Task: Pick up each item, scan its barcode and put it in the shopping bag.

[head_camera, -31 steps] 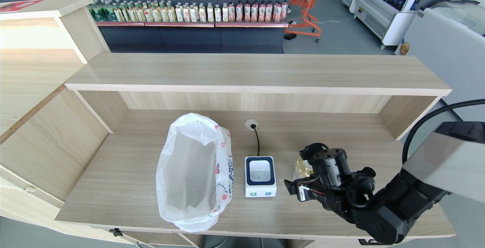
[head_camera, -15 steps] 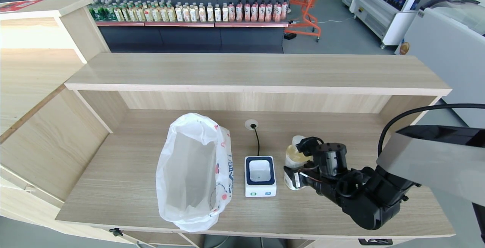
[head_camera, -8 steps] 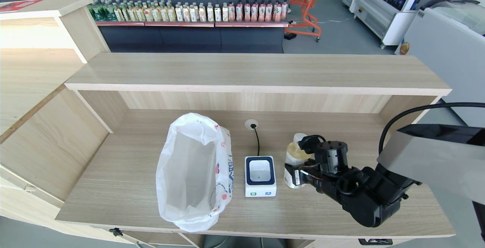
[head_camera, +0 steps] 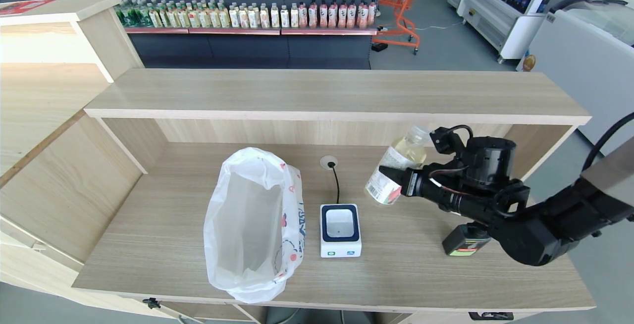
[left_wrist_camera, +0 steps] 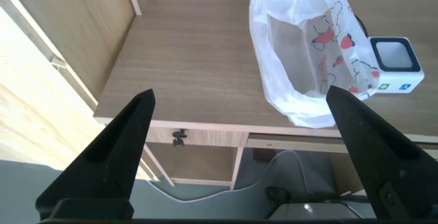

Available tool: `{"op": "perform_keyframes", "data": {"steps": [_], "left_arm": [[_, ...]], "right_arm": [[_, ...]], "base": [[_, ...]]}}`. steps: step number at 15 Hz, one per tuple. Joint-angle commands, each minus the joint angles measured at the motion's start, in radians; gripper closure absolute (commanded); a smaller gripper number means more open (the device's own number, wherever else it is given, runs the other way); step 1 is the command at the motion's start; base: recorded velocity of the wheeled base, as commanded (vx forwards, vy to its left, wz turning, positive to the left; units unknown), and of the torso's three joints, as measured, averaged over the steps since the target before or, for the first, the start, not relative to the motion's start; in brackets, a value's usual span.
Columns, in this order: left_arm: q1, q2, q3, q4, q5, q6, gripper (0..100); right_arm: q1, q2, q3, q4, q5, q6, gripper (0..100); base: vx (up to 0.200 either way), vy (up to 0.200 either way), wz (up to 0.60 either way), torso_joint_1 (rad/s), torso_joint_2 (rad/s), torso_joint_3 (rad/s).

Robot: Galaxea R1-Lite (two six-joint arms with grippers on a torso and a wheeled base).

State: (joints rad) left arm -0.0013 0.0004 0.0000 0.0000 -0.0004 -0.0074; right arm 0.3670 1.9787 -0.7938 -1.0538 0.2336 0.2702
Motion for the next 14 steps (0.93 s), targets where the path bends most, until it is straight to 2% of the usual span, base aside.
{"op": "perform_keyframes", "data": {"steps": [1, 2, 3, 4, 5, 7, 11, 14], "left_arm": [[0.0, 0.0, 0.0, 0.0, 0.0, 0.0, 0], [0.0, 0.0, 0.0, 0.0, -0.001, 0.0, 0], [0.0, 0.0, 0.0, 0.0, 0.0, 0.0, 0], [0.0, 0.0, 0.0, 0.0, 0.0, 0.0, 0], [0.0, 0.0, 0.0, 0.0, 0.0, 0.0, 0], [0.0, 0.0, 0.0, 0.0, 0.0, 0.0, 0], [0.0, 0.0, 0.0, 0.0, -0.001, 0.0, 0], [0.0, 0.0, 0.0, 0.0, 0.0, 0.0, 0]], "right_arm": [[-0.03, -0.279, 0.128, 0.052, 0.227, 0.012, 100], [-0.026, -0.36, 0.18, 0.094, 0.302, 0.03, 100], [-0.023, -0.388, 0.197, 0.104, 0.328, 0.037, 100], [-0.017, -0.474, 0.262, 0.149, 0.423, 0.04, 100], [-0.01, -0.506, 0.289, 0.156, 0.46, 0.035, 100], [0.006, -0.509, 0.3, 0.156, 0.464, 0.015, 100], [0.096, -0.495, 0.309, 0.166, 0.467, -0.002, 100], [0.132, -0.489, 0.314, 0.224, 0.484, -0.036, 100]], "base": [[0.0, 0.0, 0.0, 0.0, 0.0, 0.0], [0.0, 0.0, 0.0, 0.0, 0.0, 0.0], [0.0, 0.0, 0.0, 0.0, 0.0, 0.0], [0.0, 0.0, 0.0, 0.0, 0.0, 0.0], [0.0, 0.0, 0.0, 0.0, 0.0, 0.0], [0.0, 0.0, 0.0, 0.0, 0.0, 0.0], [0.0, 0.0, 0.0, 0.0, 0.0, 0.0], [0.0, 0.0, 0.0, 0.0, 0.0, 0.0]]}}
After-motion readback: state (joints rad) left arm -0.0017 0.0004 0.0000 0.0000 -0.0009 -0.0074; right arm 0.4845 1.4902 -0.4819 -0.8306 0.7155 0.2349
